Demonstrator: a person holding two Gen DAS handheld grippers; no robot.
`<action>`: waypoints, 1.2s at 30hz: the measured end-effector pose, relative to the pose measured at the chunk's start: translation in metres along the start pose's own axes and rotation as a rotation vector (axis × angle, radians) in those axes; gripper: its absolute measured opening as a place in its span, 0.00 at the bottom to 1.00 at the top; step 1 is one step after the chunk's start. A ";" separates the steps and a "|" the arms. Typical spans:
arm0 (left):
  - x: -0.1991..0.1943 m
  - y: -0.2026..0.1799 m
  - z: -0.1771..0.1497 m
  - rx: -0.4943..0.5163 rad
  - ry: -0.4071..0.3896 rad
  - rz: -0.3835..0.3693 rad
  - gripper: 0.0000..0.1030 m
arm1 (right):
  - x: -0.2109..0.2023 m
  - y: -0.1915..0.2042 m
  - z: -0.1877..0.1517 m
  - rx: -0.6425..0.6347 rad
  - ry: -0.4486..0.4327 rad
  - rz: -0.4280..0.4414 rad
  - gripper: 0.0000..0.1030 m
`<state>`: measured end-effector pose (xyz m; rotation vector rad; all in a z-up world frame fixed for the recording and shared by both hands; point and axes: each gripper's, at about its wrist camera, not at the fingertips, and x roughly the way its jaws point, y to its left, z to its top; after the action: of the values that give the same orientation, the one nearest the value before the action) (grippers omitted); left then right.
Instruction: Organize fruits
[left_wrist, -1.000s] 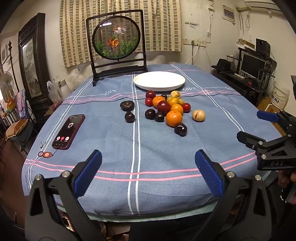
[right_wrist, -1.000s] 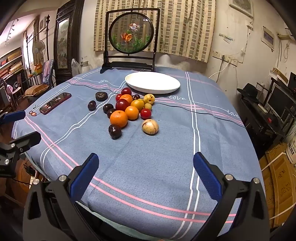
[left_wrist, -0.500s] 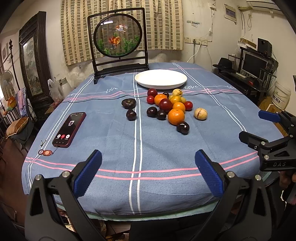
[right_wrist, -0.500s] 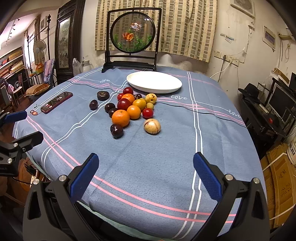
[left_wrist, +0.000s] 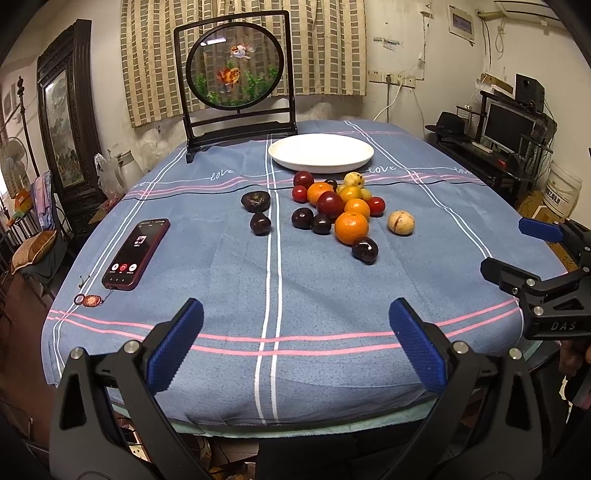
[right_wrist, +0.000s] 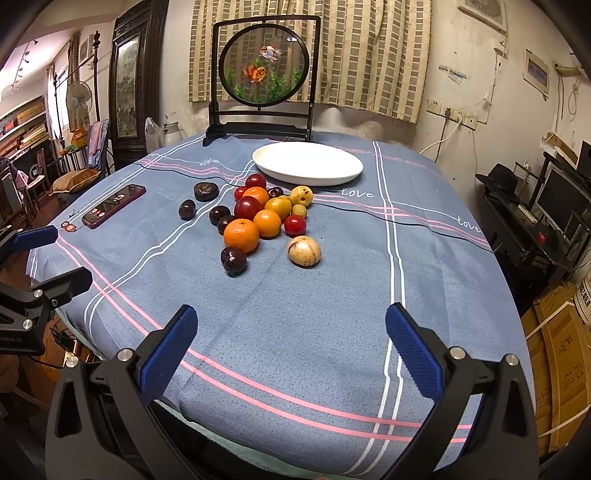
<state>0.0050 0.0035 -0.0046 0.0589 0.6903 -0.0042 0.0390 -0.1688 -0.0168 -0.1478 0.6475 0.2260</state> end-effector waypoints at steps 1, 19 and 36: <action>0.000 0.000 0.000 0.000 0.000 0.000 0.98 | 0.000 0.000 0.000 0.000 0.000 0.001 0.99; 0.002 0.000 -0.001 -0.002 0.004 0.002 0.98 | -0.002 0.001 -0.002 0.002 -0.001 0.014 0.99; 0.003 0.000 -0.003 -0.003 0.008 0.004 0.98 | -0.004 0.002 -0.002 0.002 0.000 0.017 0.99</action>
<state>0.0053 0.0038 -0.0083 0.0575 0.6982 0.0008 0.0343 -0.1684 -0.0161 -0.1409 0.6494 0.2415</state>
